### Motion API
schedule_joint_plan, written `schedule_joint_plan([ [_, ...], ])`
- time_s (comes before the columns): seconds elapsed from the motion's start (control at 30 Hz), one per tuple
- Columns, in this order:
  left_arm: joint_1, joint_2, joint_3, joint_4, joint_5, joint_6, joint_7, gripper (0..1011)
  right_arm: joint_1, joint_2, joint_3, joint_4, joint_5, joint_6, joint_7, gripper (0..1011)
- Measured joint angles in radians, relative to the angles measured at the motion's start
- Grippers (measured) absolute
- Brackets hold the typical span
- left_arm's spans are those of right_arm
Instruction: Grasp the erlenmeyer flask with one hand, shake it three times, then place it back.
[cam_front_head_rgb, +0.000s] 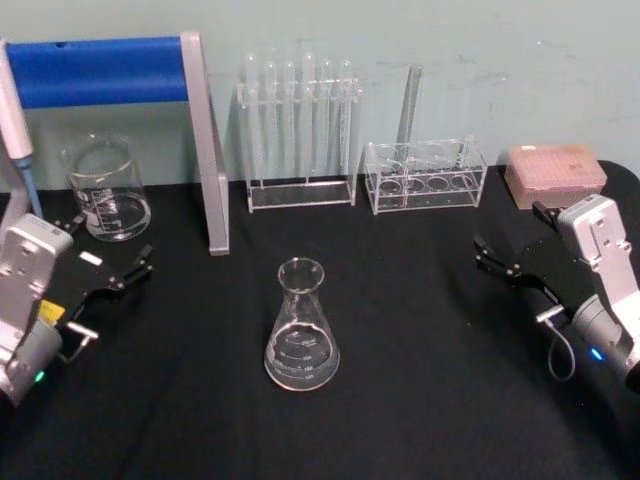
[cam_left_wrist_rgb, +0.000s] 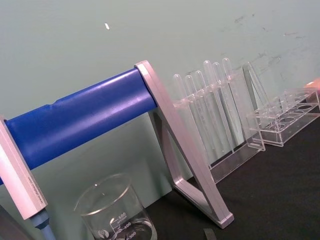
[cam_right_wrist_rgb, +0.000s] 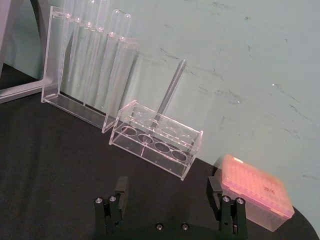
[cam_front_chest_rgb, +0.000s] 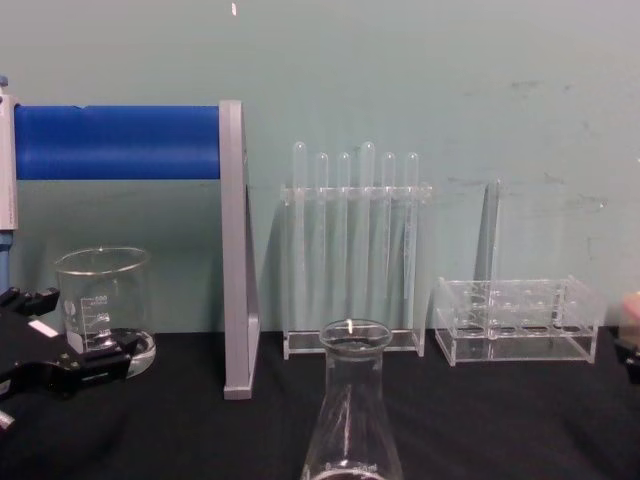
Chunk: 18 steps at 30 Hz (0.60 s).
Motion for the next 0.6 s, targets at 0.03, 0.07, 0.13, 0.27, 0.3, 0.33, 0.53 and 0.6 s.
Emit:
schedule_joint_plan([
  [0.03, 0.0, 0.0, 0.0, 0.0, 0.0, 0.0, 0.0, 1001, 0.0, 0.0, 0.0, 0.0, 0.0, 0.0, 0.0, 1000],
  [0.07, 0.0, 0.0, 0.0, 0.0, 0.0, 0.0, 0.0, 1001, 0.0, 0.0, 0.0, 0.0, 0.0, 0.0, 0.0, 1000],
  [0.13, 0.0, 0.0, 0.0, 0.0, 0.0, 0.0, 0.0, 1001, 0.0, 0.0, 0.0, 0.0, 0.0, 0.0, 0.0, 1000],
  [0.27, 0.0, 0.0, 0.0, 0.0, 0.0, 0.0, 0.0, 1001, 0.0, 0.0, 0.0, 0.0, 0.0, 0.0, 0.0, 1000],
  [0.3, 0.0, 0.0, 0.0, 0.0, 0.0, 0.0, 0.0, 1001, 0.0, 0.0, 0.0, 0.0, 0.0, 0.0, 0.0, 1000],
  [0.33, 0.0, 0.0, 0.0, 0.0, 0.0, 0.0, 0.0, 1001, 0.0, 0.0, 0.0, 0.0, 0.0, 0.0, 0.0, 1000],
  [0.53, 0.0, 0.0, 0.0, 0.0, 0.0, 0.0, 0.0, 1001, 0.0, 0.0, 0.0, 0.0, 0.0, 0.0, 0.0, 1000],
  [0.6, 0.0, 0.0, 0.0, 0.0, 0.0, 0.0, 0.0, 1001, 0.0, 0.0, 0.0, 0.0, 0.0, 0.0, 0.0, 1000],
])
